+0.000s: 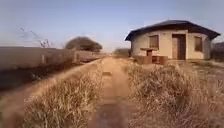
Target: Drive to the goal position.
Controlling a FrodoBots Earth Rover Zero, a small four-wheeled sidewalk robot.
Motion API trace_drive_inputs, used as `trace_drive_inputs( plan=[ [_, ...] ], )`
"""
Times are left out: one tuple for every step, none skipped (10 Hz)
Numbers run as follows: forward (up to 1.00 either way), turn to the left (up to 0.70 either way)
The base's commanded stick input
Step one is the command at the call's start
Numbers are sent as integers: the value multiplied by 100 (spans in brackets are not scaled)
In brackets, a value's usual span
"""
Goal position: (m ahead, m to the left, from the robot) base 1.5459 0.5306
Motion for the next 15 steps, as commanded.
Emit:
trace_drive_inputs(
  plan=[
    [70, 0],
    [70, 0],
    [70, 0],
    [70, 0],
    [70, 0],
    [70, 0],
    [70, 0],
    [70, 0],
    [70, 0],
    [70, 0],
    [70, 0],
    [70, 0],
    [70, 0],
    [70, 0],
    [70, 0]
  ],
)
